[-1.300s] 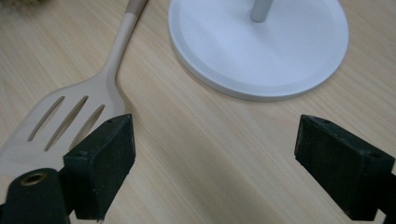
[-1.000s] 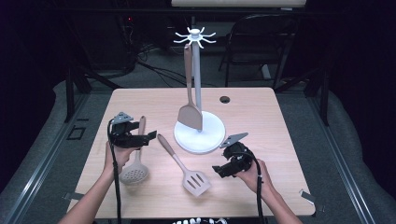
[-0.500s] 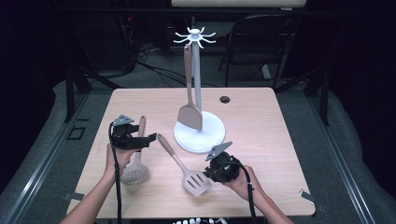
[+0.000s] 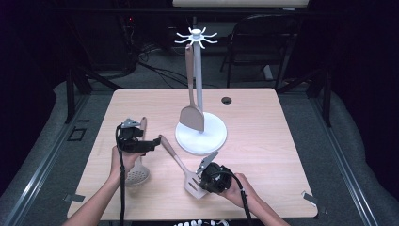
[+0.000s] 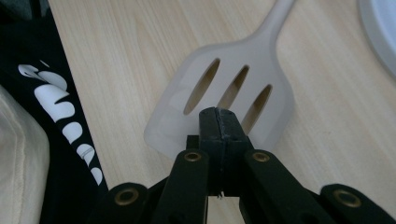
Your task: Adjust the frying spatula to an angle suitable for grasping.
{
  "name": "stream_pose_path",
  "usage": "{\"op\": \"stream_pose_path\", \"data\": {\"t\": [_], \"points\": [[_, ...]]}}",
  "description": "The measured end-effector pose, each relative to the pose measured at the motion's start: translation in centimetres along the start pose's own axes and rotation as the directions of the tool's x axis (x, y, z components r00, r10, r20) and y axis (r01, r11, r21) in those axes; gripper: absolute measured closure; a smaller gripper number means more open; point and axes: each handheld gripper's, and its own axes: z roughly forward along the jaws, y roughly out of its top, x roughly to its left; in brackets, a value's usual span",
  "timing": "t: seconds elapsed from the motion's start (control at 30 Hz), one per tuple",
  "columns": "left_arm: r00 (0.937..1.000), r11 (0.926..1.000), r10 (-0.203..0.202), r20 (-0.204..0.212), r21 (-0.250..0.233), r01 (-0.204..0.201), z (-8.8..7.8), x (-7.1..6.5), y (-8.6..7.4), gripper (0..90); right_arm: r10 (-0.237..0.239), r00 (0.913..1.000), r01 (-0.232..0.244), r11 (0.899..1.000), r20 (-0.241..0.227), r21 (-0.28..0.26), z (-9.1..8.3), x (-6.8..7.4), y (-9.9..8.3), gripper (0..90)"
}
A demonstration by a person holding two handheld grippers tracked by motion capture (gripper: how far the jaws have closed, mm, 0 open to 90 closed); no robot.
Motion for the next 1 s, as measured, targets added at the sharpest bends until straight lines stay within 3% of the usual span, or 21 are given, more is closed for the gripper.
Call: {"op": "stream_pose_path", "data": {"t": [0.2, 0.33, 0.63, 0.83, 1.0], "points": [[1.0, 0.9995, 0.005, 0.002, 0.031, -0.005, 0.7, -0.7, -0.3, 15.0, 0.047, 0.9988, -0.046, 0.997, -0.013, 0.067, 2.1, -0.4, -0.5, 90.0], [0.9996, 0.9985, 0.009, 0.027, 0.053, -0.011, 1.2, -1.3, -0.4, 15.0, 0.034, 0.9994, -0.034, 0.993, 0.001, 0.112, 2.8, -0.4, -0.6, 90.0], [0.9974, 0.994, -0.035, 0.064, 0.106, 0.028, 3.0, -1.9, -0.8, 15.9, 0.063, 0.9977, -0.06, 0.993, -0.025, 0.098, 2.8, -0.7, -0.7, 90.0], [0.9972, 0.9882, -0.058, 0.047, 0.144, 0.051, 4.5, -1.9, -0.8, 17.8, 0.051, 0.9985, -0.049, 0.995, -0.021, 0.092, 2.9, -0.6, -0.7, 89.9], [0.9938, 0.9819, -0.105, 0.036, 0.162, 0.098, 5.5, -1.5, -0.7, 22.7, 0.053, 0.9981, -0.05, 0.995, -0.03, 0.088, 2.9, -0.8, -0.8, 89.9]]}}
